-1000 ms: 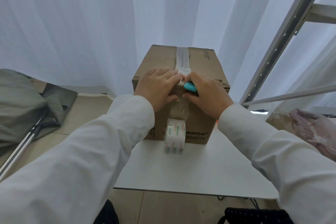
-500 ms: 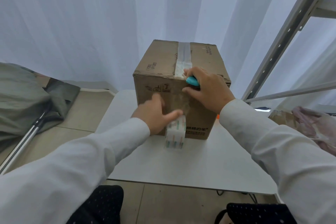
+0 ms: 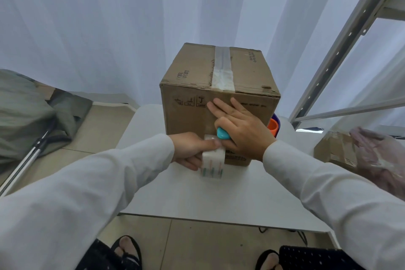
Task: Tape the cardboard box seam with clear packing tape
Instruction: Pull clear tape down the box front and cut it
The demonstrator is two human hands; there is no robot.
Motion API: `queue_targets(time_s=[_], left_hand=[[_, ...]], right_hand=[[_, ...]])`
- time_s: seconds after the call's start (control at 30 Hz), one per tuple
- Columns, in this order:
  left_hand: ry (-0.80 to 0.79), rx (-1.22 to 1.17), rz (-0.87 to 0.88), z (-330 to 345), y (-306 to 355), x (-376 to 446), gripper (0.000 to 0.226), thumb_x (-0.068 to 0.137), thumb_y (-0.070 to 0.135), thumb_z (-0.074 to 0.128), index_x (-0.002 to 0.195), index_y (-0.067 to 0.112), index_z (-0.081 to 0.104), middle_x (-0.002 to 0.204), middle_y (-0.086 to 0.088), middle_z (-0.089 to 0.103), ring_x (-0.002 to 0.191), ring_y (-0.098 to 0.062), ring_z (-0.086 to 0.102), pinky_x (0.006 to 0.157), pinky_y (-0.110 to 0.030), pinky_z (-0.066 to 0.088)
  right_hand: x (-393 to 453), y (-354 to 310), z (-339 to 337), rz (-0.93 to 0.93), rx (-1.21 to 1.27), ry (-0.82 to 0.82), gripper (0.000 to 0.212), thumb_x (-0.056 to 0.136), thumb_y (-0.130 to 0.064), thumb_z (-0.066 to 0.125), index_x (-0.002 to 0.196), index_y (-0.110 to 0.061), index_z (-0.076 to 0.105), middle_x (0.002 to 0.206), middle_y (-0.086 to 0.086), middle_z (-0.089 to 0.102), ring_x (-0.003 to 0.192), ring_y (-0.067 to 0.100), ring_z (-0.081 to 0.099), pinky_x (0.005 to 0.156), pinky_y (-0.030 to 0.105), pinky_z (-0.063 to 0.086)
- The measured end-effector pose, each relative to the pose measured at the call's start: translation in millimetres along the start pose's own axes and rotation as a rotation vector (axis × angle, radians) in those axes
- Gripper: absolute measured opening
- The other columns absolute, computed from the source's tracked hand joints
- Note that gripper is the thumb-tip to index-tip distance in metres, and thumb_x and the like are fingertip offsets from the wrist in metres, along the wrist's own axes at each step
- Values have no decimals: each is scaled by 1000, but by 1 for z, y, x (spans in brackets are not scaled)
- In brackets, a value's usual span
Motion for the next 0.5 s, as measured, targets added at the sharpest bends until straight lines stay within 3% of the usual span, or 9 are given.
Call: queue_targets(time_s=[0.13,0.27,0.37,0.43,0.5], left_hand=[[34,-17,29,-1,2,0,47,87,53,49,106,14,64,78,3,69,58,-4,64,64,-15,52],[45,-65,26,1,3,1,42,90,49,46,105,13,62,80,3,69,70,-9,66,68,-15,51],[63,-71,31,1,4,3,44,91,51,41,103,13,62,79,2,69,71,-10,66,73,-19,50],[84,-74,27,-2,5,5,43,91,51,41,97,14,61,77,2,68,69,-10,65,70,-19,50],[101,-87,17,-5,6,6,42,91,51,42,94,14,61,75,1,67,67,-11,63,66,-18,49]], right_hand=[[-5,1,6,18,77,-22,28,86,-34,43,87,-11,60,134,15,52,131,20,28,110,46,15],[-4,0,6,36,114,-49,28,84,-29,41,93,-11,60,136,16,50,132,19,26,109,47,10],[-8,0,-3,10,91,-31,25,85,-29,43,93,-12,60,135,14,52,131,21,36,109,46,14],[-13,2,-5,-3,0,-22,27,86,-32,42,93,-13,60,133,13,55,128,24,45,109,48,17],[-17,4,1,8,-85,-48,30,86,-34,39,93,-15,60,134,12,54,130,24,42,109,48,18]])
Point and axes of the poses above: each hand's wrist, its own x-axis towards the middle knuckle, its own z-axis out of the palm, y = z × x, the point moved 9 cm from there along x, towards the middle knuckle
